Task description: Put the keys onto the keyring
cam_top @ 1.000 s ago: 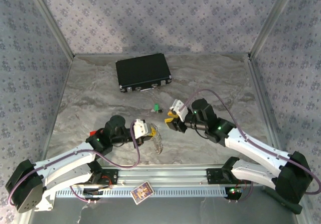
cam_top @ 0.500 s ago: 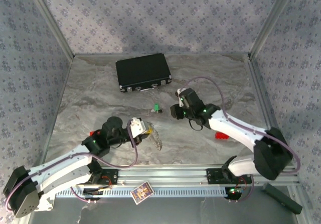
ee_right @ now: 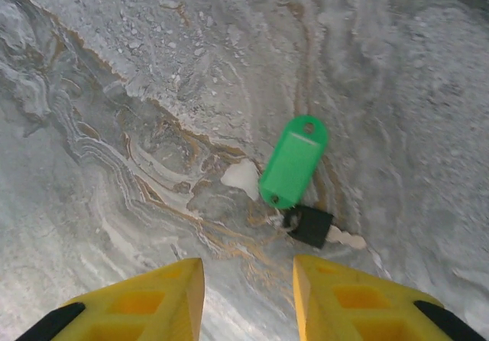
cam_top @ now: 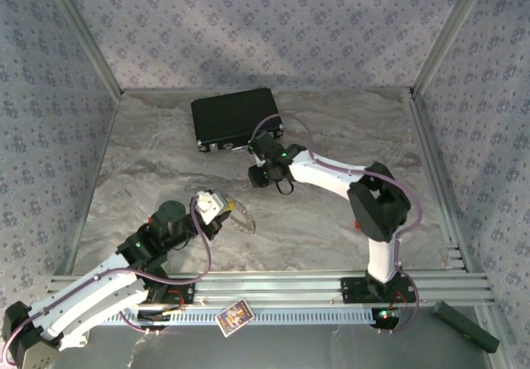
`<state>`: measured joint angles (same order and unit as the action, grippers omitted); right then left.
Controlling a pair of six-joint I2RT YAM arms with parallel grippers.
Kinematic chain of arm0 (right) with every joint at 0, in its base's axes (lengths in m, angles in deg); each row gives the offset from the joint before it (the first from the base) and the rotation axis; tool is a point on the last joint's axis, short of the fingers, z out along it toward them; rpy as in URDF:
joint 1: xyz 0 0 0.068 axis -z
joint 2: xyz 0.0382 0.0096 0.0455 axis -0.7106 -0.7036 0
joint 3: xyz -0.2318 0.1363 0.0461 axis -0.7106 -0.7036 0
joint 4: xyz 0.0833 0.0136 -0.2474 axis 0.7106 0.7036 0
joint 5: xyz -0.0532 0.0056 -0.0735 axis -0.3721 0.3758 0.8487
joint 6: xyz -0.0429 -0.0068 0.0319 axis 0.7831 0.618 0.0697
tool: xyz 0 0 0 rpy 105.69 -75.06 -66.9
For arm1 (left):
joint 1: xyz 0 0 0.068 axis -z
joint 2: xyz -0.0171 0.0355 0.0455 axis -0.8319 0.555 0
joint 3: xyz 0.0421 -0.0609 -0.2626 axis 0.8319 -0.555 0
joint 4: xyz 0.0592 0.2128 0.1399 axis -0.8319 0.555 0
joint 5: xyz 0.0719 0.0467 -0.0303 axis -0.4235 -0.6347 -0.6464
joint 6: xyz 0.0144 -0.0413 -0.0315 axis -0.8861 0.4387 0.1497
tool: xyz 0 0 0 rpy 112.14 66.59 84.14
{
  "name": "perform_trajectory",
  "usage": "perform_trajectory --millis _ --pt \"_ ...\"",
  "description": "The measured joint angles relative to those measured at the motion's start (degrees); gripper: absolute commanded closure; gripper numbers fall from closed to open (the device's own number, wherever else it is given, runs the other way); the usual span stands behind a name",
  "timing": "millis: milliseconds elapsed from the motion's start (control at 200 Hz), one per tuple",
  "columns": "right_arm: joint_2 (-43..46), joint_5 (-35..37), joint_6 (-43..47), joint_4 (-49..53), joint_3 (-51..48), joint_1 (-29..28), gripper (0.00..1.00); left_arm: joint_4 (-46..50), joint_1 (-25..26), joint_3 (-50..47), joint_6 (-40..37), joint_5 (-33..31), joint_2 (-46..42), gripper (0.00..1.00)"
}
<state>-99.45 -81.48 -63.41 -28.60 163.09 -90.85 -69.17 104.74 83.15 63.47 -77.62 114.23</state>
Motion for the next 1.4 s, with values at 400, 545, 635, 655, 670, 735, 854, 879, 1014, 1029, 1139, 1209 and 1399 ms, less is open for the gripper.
perform_trajectory --millis 400,545,635,655,670,735,854,879,1014,1029,1139,1209,1399 --pt "-11.1 8.2 8.7 13.0 11.2 -2.8 0.63 2.5 0.0 -0.6 3.1 -3.5 -3.2 1.00" --pt "-13.3 11.2 9.9 15.2 14.1 -3.5 0.64 2.6 0.0 -0.8 3.2 -3.5 -3.5 1.00" --pt "-14.8 12.6 10.4 16.4 15.8 -3.7 0.65 2.8 0.0 -0.9 3.2 -3.5 -3.9 1.00" --pt "-15.1 13.0 10.5 16.6 16.2 -3.7 0.66 2.8 0.0 -0.9 3.2 -3.5 -3.9 1.00" --pt "-15.3 13.2 10.6 16.8 16.5 -3.7 0.66 2.8 0.0 -0.9 3.2 -3.5 -3.9 1.00" --pt "-15.9 13.8 11.0 17.6 17.5 -3.7 0.69 2.8 0.0 -1.0 3.2 -3.5 -4.2 1.00" --pt "-17.0 14.8 11.4 19.0 19.4 -3.7 0.73 2.8 0.0 -1.3 3.2 -3.5 -4.2 1.00" --pt "-17.2 15.0 11.6 19.2 19.9 -3.7 0.74 2.8 0.0 -1.3 3.2 -3.5 -4.2 1.00" --pt "-18.6 15.8 12.2 20.8 22.1 -3.7 0.76 2.8 0.0 -1.4 3.2 -3.5 -4.3 1.00" --pt "-18.7 15.8 12.2 20.9 22.2 -3.7 0.76 2.8 0.0 -1.4 3.2 -3.5 -4.3 1.00" --pt "-19.1 16.1 12.5 21.9 22.4 -3.7 0.80 2.8 0.0 -1.6 3.2 -3.5 -4.4 1.00" --pt "-19.2 16.2 12.5 22.3 22.5 -3.7 0.83 2.8 0.0 -1.6 3.2 -3.5 -4.6 1.00" --pt "-19.2 16.2 12.7 22.8 23.1 -3.7 0.93 2.7 0.0 -1.6 3.2 -3.5 -4.6 1.00"
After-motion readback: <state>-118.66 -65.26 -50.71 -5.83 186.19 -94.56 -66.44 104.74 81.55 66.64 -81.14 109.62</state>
